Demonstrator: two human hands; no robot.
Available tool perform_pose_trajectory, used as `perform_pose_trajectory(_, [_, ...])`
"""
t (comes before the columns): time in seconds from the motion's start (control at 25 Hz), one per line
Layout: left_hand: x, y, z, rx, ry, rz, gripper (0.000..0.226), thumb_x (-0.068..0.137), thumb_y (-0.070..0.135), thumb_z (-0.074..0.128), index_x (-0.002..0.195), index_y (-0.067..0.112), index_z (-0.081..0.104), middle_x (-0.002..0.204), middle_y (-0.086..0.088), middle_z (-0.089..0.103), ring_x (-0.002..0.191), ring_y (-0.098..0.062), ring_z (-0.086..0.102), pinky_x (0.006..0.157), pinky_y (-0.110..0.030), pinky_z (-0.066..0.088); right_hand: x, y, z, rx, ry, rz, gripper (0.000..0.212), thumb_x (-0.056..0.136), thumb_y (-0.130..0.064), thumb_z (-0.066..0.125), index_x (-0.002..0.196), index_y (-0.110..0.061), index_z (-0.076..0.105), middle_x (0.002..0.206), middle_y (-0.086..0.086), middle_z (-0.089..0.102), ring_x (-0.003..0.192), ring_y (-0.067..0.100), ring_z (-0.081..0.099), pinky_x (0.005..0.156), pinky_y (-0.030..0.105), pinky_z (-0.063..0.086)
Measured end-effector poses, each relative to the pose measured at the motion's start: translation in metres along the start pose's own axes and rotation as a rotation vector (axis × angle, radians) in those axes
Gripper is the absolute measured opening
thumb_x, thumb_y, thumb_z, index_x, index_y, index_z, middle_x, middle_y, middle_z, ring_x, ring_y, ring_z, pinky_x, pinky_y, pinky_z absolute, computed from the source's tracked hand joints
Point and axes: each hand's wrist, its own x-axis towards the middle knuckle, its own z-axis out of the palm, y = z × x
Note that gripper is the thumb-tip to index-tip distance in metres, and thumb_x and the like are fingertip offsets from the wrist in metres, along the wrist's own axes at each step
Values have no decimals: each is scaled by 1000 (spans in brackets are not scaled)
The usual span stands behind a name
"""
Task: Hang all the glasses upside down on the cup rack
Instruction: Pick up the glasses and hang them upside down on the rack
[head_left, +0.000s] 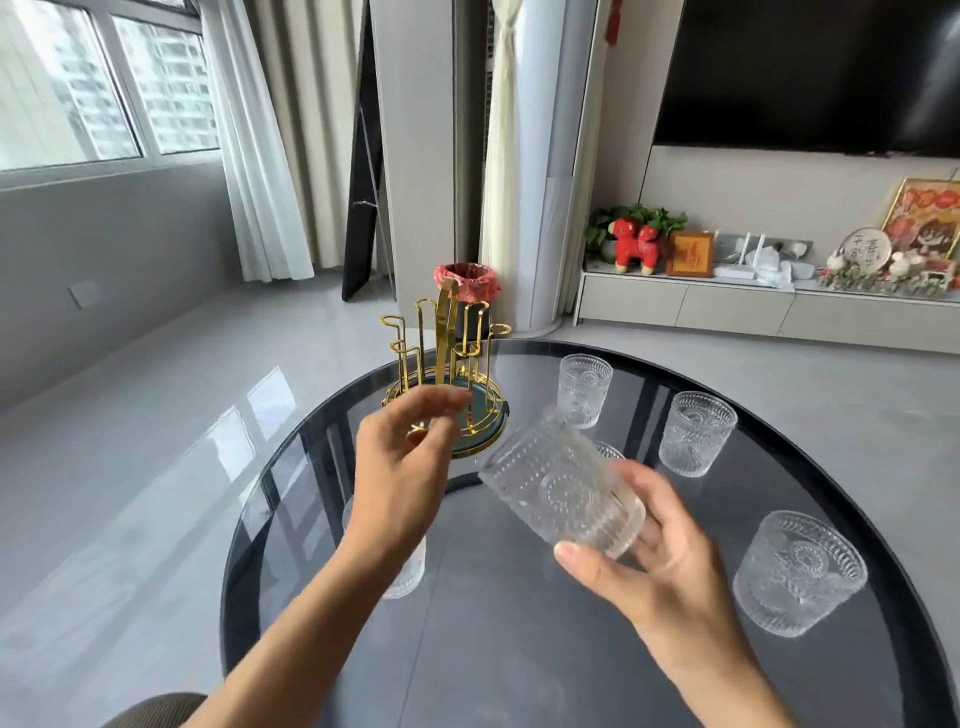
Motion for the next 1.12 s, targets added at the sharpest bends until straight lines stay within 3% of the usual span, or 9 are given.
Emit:
perform_pose_trajectory(0.16, [85,7,-14,202,-3,66,29,86,8,57,88,33,73,86,13,73,73,-4,67,67,-25,58,95,-41,18,-75,131,-113,63,53,-49,84,108,-35,57,104,-8,67,91,16,64,75,32,53])
perform_pose_trajectory(0.28, [136,-12,-14,565,-124,124,39,86,1,54,119,18,67,119,-4,69,106,-24,66,90,-41,55,152,-45,43,-327,216,-202,57,57,-49,81,104,-33,53,100,-14,60,89,11,57,72,30,47])
perform_pose_trajectory(0.36, [159,-26,-8,828,-289,247,55,81,-6,50,133,10,59,140,-10,58,128,-29,52,107,-39,42,179,-37,57,-497,223,-255,45,62,-46,80,97,-31,56,96,-10,62,86,13,56,67,28,41])
perform_pose_trajectory(0.48, [182,-41,-5,1002,-403,359,63,78,-7,44,139,8,53,148,-11,50,138,-28,43,114,-40,36,206,-17,75,-648,164,-321,38,65,-47,76,97,-31,61,99,-5,65,89,15,57,68,27,41])
perform_pose_trajectory(0.64, [190,-53,-8,1040,-456,382,66,75,-6,42,138,8,54,150,-9,48,138,-27,43,114,-40,37,224,6,91,-842,5,-379,40,72,-44,72,108,-28,64,112,-1,67,98,23,59,76,32,47])
perform_pose_trajectory(0.8, [194,-56,-13,1015,-454,371,72,72,-7,43,141,12,51,150,-6,49,135,-27,45,111,-41,39,227,25,99,-965,-149,-289,42,77,-40,72,115,-26,61,118,2,66,100,26,60,78,35,46])
perform_pose_trajectory(1.0, [193,-60,-11,1018,-452,324,73,75,-4,45,146,17,45,154,0,43,137,-27,41,110,-44,40,229,25,98,-956,-210,-200,36,83,-41,68,114,-27,56,119,4,67,103,28,62,78,37,47])
perform_pose_trajectory(1.12, [184,-54,-5,971,-457,233,72,81,1,49,150,17,36,159,-2,33,145,-26,30,117,-42,29,225,28,99,-960,-241,-185,32,87,-37,65,115,-26,54,123,2,63,106,29,59,78,38,45])
